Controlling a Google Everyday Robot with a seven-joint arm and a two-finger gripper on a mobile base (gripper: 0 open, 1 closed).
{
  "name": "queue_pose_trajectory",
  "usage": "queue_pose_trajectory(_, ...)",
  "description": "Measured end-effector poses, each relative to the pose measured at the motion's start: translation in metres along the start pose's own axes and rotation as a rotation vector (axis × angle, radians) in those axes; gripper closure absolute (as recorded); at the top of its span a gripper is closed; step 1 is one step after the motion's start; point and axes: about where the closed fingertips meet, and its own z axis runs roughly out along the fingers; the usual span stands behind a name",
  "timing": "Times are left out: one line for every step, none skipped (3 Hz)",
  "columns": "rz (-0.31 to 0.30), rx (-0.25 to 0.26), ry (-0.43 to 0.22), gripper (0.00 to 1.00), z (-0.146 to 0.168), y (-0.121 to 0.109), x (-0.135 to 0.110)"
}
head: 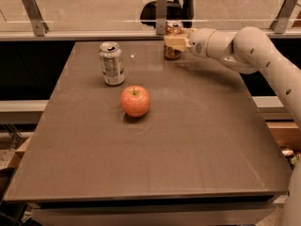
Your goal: Pick orange can
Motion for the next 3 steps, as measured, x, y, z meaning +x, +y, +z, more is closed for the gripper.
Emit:
queue_pose_trajectory(-0.008, 0.004, 0.008, 1.00, 0.002, 0.001, -0.008)
queue_pose_trajectory(-0.024, 0.027, 0.021, 1.00, -0.002, 0.003, -0.025)
queue_pose_trajectory(-0.030, 0.061, 0.034, 1.00, -0.013, 0.007, -0.051)
